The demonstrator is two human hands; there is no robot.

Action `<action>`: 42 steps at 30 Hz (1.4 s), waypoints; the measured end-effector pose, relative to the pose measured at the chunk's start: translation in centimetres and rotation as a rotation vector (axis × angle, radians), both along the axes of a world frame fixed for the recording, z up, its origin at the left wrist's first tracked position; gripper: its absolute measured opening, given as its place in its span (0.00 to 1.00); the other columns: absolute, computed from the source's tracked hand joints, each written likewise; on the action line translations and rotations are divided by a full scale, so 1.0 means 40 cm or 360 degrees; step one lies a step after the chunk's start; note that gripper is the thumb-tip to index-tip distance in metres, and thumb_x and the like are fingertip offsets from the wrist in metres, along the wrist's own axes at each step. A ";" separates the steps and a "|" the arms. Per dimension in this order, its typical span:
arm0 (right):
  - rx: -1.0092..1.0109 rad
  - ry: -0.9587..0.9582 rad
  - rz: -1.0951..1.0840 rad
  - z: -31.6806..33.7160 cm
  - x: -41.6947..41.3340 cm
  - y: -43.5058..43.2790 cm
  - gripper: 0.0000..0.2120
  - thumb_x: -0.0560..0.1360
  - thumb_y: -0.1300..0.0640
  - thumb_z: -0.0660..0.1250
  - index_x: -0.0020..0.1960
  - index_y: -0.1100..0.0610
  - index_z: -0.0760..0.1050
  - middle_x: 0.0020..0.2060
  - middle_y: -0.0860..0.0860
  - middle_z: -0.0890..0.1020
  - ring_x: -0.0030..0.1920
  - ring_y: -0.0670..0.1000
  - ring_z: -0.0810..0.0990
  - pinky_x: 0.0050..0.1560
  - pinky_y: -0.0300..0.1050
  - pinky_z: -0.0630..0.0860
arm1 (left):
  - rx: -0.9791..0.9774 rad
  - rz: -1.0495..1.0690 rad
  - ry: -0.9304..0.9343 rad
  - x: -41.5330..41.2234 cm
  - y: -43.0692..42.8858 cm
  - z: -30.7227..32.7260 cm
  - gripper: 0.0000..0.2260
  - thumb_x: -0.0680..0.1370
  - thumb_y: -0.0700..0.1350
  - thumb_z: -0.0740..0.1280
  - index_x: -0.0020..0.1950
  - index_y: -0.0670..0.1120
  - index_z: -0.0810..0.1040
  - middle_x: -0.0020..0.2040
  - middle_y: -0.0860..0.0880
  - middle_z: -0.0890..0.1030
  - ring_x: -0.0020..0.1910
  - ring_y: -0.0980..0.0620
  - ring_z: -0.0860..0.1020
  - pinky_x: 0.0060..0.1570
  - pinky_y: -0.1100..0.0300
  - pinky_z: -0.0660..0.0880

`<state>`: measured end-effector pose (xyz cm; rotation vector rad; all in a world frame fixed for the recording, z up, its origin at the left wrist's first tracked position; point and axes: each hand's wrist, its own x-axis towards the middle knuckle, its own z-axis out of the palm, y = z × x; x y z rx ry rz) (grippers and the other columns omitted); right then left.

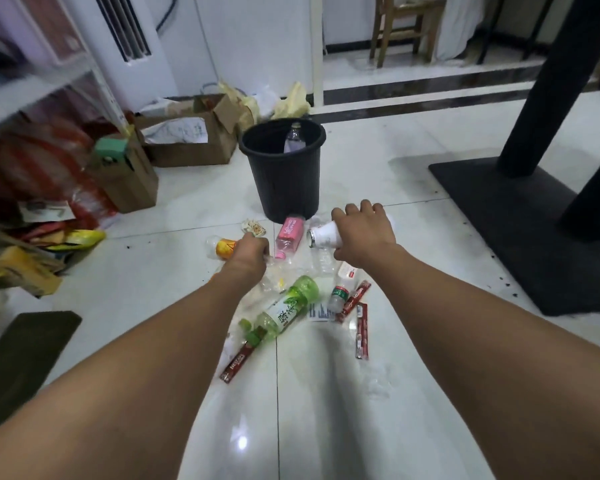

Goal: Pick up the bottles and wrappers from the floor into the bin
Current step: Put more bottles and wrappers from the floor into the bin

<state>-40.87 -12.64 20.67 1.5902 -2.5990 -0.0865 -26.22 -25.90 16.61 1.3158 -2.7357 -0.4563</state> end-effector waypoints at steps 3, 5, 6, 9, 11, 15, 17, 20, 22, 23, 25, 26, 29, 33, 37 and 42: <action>-0.0015 -0.0034 -0.0020 0.111 -0.041 -0.002 0.26 0.71 0.49 0.69 0.66 0.55 0.66 0.63 0.55 0.73 0.65 0.58 0.67 0.68 0.52 0.60 | 0.0013 0.0065 -0.0059 -0.021 -0.006 0.110 0.12 0.76 0.33 0.60 0.57 0.37 0.78 0.62 0.38 0.70 0.60 0.39 0.73 0.59 0.56 0.70; -0.0049 -0.0051 -0.0040 0.191 -0.066 0.009 0.26 0.71 0.49 0.69 0.66 0.55 0.66 0.63 0.55 0.73 0.65 0.58 0.67 0.68 0.52 0.60 | 0.0013 0.0098 -0.0076 -0.041 0.002 0.197 0.13 0.77 0.34 0.61 0.58 0.37 0.78 0.63 0.38 0.71 0.61 0.40 0.73 0.60 0.56 0.70; -0.0079 -0.0069 -0.0057 0.220 -0.077 0.014 0.26 0.71 0.48 0.69 0.66 0.55 0.66 0.63 0.55 0.73 0.65 0.58 0.68 0.67 0.51 0.60 | -0.0006 0.0110 -0.0061 -0.050 0.004 0.232 0.13 0.77 0.34 0.61 0.59 0.36 0.78 0.62 0.38 0.71 0.60 0.40 0.74 0.59 0.57 0.70; -0.0152 -0.0133 -0.0150 0.293 -0.118 0.033 0.27 0.72 0.46 0.69 0.66 0.54 0.66 0.62 0.54 0.74 0.65 0.58 0.69 0.64 0.51 0.63 | -0.0040 0.0159 0.0065 -0.100 0.004 0.333 0.11 0.77 0.33 0.61 0.57 0.35 0.79 0.57 0.39 0.73 0.58 0.40 0.75 0.55 0.57 0.72; -0.0164 -0.0153 -0.0212 0.315 -0.146 0.030 0.27 0.72 0.45 0.69 0.66 0.54 0.66 0.62 0.54 0.74 0.65 0.58 0.68 0.64 0.51 0.63 | -0.0049 0.0191 0.0163 -0.132 -0.009 0.370 0.10 0.77 0.33 0.62 0.55 0.35 0.79 0.57 0.39 0.71 0.56 0.40 0.75 0.54 0.57 0.72; -0.0152 -0.0115 -0.0203 0.325 -0.177 -0.042 0.26 0.72 0.46 0.68 0.66 0.54 0.66 0.62 0.54 0.73 0.64 0.58 0.68 0.64 0.51 0.63 | -0.0008 0.0137 0.0399 -0.186 -0.046 0.393 0.11 0.77 0.33 0.62 0.59 0.32 0.74 0.64 0.35 0.68 0.50 0.44 0.70 0.40 0.71 0.67; -0.0163 -0.0104 -0.0177 0.331 -0.180 -0.100 0.26 0.72 0.47 0.68 0.66 0.54 0.66 0.62 0.54 0.74 0.64 0.58 0.69 0.63 0.50 0.63 | -0.0003 0.0118 0.0463 -0.198 -0.076 0.393 0.10 0.77 0.33 0.62 0.58 0.34 0.75 0.63 0.35 0.68 0.51 0.43 0.72 0.45 0.66 0.67; -0.0227 -0.0111 -0.0151 0.343 -0.183 -0.203 0.26 0.72 0.47 0.68 0.66 0.54 0.66 0.62 0.54 0.74 0.63 0.58 0.69 0.63 0.51 0.64 | 0.0012 0.0195 0.0544 -0.206 -0.164 0.389 0.07 0.77 0.33 0.63 0.53 0.38 0.76 0.56 0.42 0.68 0.42 0.47 0.72 0.50 0.54 0.74; -0.0238 -0.0150 -0.0130 0.346 -0.190 -0.267 0.26 0.72 0.46 0.69 0.66 0.54 0.66 0.61 0.54 0.74 0.63 0.58 0.70 0.62 0.50 0.65 | -0.0009 0.0237 0.0504 -0.210 -0.226 0.387 0.05 0.77 0.33 0.63 0.49 0.39 0.76 0.55 0.41 0.67 0.41 0.46 0.71 0.52 0.49 0.76; -0.0244 -0.0176 -0.0117 0.345 -0.197 -0.304 0.26 0.72 0.47 0.69 0.65 0.54 0.66 0.61 0.55 0.74 0.62 0.58 0.70 0.61 0.49 0.65 | -0.0025 0.0248 0.0472 -0.215 -0.264 0.385 0.04 0.77 0.34 0.62 0.48 0.39 0.77 0.56 0.41 0.67 0.42 0.45 0.71 0.52 0.48 0.76; -0.0272 -0.0237 -0.0112 0.337 -0.223 -0.383 0.25 0.72 0.47 0.69 0.65 0.54 0.67 0.60 0.55 0.74 0.61 0.57 0.71 0.59 0.48 0.66 | -0.0043 0.0261 0.0448 -0.236 -0.342 0.378 0.05 0.78 0.35 0.62 0.49 0.38 0.77 0.57 0.41 0.66 0.43 0.44 0.71 0.52 0.49 0.75; -0.0291 -0.0267 -0.0115 0.330 -0.236 -0.418 0.26 0.72 0.47 0.69 0.65 0.54 0.67 0.60 0.55 0.74 0.61 0.57 0.71 0.59 0.47 0.67 | -0.0049 0.0263 0.0438 -0.247 -0.375 0.373 0.06 0.78 0.35 0.61 0.50 0.37 0.77 0.57 0.41 0.66 0.43 0.45 0.70 0.53 0.50 0.75; -0.0321 -0.0265 -0.0105 0.294 -0.282 -0.535 0.27 0.71 0.46 0.69 0.66 0.53 0.67 0.62 0.55 0.72 0.63 0.58 0.68 0.59 0.47 0.67 | -0.0046 0.0226 0.0415 -0.296 -0.483 0.339 0.06 0.79 0.37 0.60 0.51 0.37 0.77 0.56 0.41 0.67 0.44 0.46 0.69 0.55 0.52 0.73; -0.0350 -0.0261 -0.0087 0.245 -0.333 -0.682 0.25 0.70 0.44 0.69 0.64 0.51 0.69 0.61 0.55 0.71 0.63 0.57 0.66 0.57 0.48 0.67 | -0.0026 0.0245 0.0433 -0.354 -0.602 0.298 0.04 0.79 0.37 0.60 0.46 0.40 0.73 0.51 0.44 0.64 0.42 0.47 0.67 0.45 0.59 0.67; -0.0402 -0.0412 -0.0128 0.197 -0.373 -0.804 0.27 0.71 0.40 0.69 0.64 0.51 0.68 0.64 0.55 0.70 0.65 0.58 0.66 0.60 0.50 0.68 | -0.0023 0.0254 0.0457 -0.398 -0.697 0.262 0.04 0.80 0.37 0.60 0.47 0.40 0.73 0.50 0.44 0.65 0.43 0.47 0.68 0.45 0.59 0.65; -0.0381 -0.0466 -0.0195 0.117 -0.394 -0.890 0.31 0.71 0.38 0.69 0.67 0.52 0.67 0.66 0.54 0.70 0.66 0.58 0.66 0.61 0.50 0.68 | -0.0041 0.0244 0.0383 -0.437 -0.785 0.222 0.06 0.79 0.37 0.60 0.51 0.38 0.76 0.51 0.42 0.67 0.47 0.41 0.73 0.48 0.55 0.70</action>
